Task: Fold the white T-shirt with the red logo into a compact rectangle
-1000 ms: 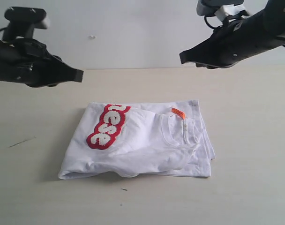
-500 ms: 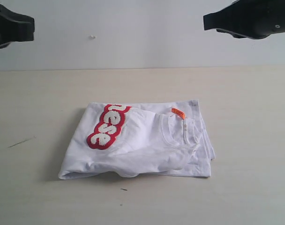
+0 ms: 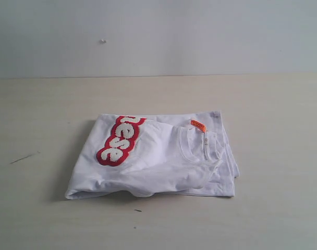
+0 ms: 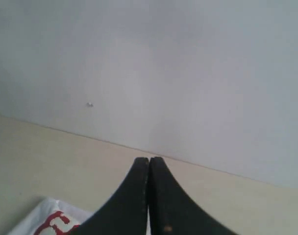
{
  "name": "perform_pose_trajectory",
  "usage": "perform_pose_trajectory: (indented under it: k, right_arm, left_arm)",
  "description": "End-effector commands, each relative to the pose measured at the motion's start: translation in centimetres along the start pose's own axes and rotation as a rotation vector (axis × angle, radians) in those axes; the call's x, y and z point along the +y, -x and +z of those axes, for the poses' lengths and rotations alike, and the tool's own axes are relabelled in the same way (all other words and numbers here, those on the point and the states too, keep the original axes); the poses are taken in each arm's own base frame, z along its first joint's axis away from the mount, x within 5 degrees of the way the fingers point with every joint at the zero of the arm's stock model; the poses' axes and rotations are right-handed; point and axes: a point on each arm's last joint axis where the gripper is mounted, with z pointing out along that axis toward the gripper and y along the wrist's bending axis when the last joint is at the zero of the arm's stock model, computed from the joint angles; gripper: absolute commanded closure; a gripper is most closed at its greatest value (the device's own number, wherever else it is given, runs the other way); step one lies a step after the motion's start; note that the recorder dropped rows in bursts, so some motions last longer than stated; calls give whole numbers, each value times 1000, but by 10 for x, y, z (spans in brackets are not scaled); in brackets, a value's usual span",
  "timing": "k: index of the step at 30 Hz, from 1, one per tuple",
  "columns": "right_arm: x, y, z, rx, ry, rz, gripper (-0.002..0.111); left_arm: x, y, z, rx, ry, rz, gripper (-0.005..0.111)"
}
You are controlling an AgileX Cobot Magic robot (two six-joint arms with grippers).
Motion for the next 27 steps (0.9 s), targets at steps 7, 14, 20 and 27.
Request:
perform_pose_trajectory:
  k: [7, 14, 20, 27]
  right_arm:
    - [4, 2, -27, 21, 26, -5, 108]
    - [4, -8, -8, 93, 42, 40, 95]
    - [4, -6, -8, 77, 38, 35, 94]
    - [4, -6, -8, 77, 39, 38, 94]
  left_arm:
    - [-2, 4, -67, -207, 2, -54, 107]
    - [-6, -9, -122, -352, -26, -41, 107]
    - [-7, -25, -162, -503, -28, -27, 107]
    - [-8, -27, -169, -526, -35, -20, 107]
